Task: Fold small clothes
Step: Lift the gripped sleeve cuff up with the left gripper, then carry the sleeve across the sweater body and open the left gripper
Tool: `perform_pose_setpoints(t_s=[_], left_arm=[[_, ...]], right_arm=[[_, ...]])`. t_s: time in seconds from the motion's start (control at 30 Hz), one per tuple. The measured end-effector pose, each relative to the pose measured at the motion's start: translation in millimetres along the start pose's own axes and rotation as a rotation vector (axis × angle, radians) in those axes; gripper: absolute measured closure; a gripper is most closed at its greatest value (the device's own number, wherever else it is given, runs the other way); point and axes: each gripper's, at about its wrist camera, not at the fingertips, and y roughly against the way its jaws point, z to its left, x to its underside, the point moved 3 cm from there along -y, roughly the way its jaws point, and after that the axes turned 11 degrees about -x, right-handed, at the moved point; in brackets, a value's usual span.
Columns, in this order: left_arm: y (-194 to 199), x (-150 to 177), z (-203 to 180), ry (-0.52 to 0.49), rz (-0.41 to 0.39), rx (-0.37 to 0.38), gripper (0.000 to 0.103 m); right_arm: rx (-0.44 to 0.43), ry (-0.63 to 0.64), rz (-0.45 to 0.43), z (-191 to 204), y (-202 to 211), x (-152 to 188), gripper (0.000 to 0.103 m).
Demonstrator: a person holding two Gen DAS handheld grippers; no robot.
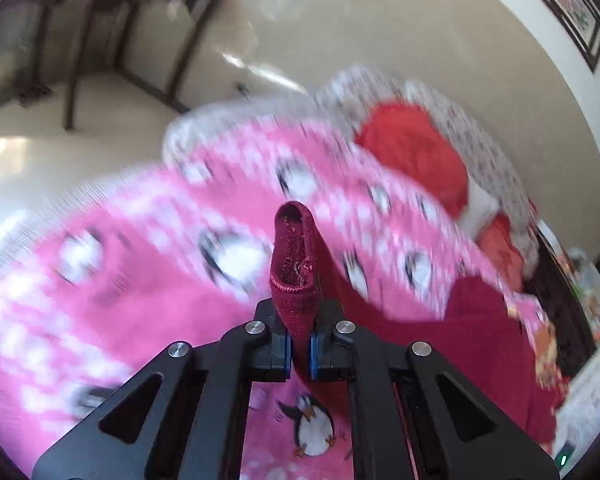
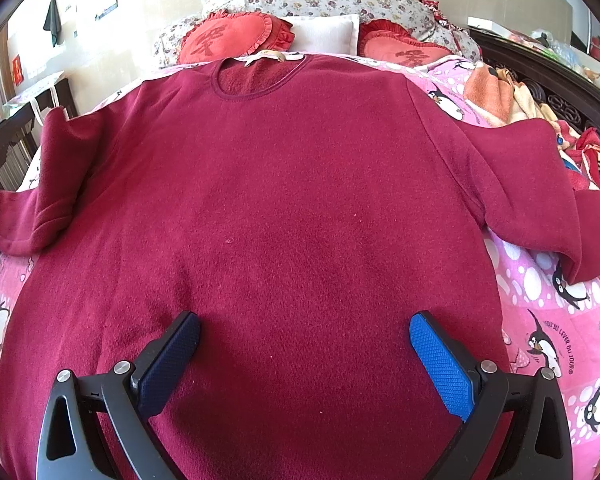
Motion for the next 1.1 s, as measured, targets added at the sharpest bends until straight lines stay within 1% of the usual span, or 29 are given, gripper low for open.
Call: perform_pose_setpoints(t_s=[0.07,0.1,0.2,0.27,0.3,0.33,0.43,0.47,0.53,0.6,0.63,0.7,0.77,0.8,0.83,0.87,0.9,1.0,1.1], left_arm=[[28,-26,13,0.035,-0.099,-0.056,0.099],[37,-36,17,0.045,-0.126,-0.063,0.099],[48,-57,21,0.043,-0.139,-0.050,0.099],[52,-58,13,0.010,-0.144,-0.038,0.099],[53,-58,7,-0.002,-0.147,-0.022,0.099],[52,-56,-3,-0.016,-0.134,0.020,0.099],[46,-45,-47,-0.080,-0.089,0.127,0.099],[45,-40,-67,-0.109,-0.073,0.166,0.099],[41,-26,-113,-0.174,-0.055,0.218,0.099],[32,-5,-171,-0.247,-0.019,0.287,0.099],[29,3,-189,-0.270,-0.002,0.307,0.099],[19,27,-237,-0.331,0.054,0.362,0.099],[8,63,-290,-0.402,0.113,0.411,0.099],[3,79,-310,-0.429,0.137,0.427,0.099],[5,91,-325,-0.452,0.152,0.440,0.099],[6,109,-348,-0.497,0.171,0.465,0.099],[9,120,-362,-0.534,0.178,0.481,0.099],[16,159,-407,-0.682,0.214,0.526,0.099],[20,184,-433,-0.778,0.246,0.556,0.099]], right_arm=[[-0.001,0.000,-0.001,0,0,0,0.000],[-0.001,-0.001,-0.001,0,0,0,0.000],[-0.001,0.000,-0.002,0,0,0,0.000],[-0.002,-0.001,-0.002,0,0,0,0.000],[-0.002,-0.001,-0.002,0,0,0,0.000],[-0.001,-0.001,-0.002,0,0,0,0.000],[-0.001,-0.001,-0.001,0,0,0,0.000],[-0.001,0.000,-0.002,0,0,0,0.000],[-0.002,-0.001,-0.002,0,0,0,0.000],[-0.004,-0.002,-0.004,0,0,0,0.000],[-0.007,-0.004,-0.006,-1,0,0,0.000],[-0.012,-0.008,-0.009,-1,1,0,0.000],[-0.020,-0.017,-0.019,-2,3,0,0.000],[-0.026,-0.028,-0.025,-4,5,0,0.000],[-0.025,-0.043,-0.031,-7,6,0,0.000],[-0.017,-0.054,-0.038,-8,8,1,0.000],[-0.004,-0.065,-0.043,-10,10,1,0.000],[0.015,-0.073,-0.023,-9,9,1,0.000],[0.039,-0.079,-0.005,-6,14,5,0.000]])
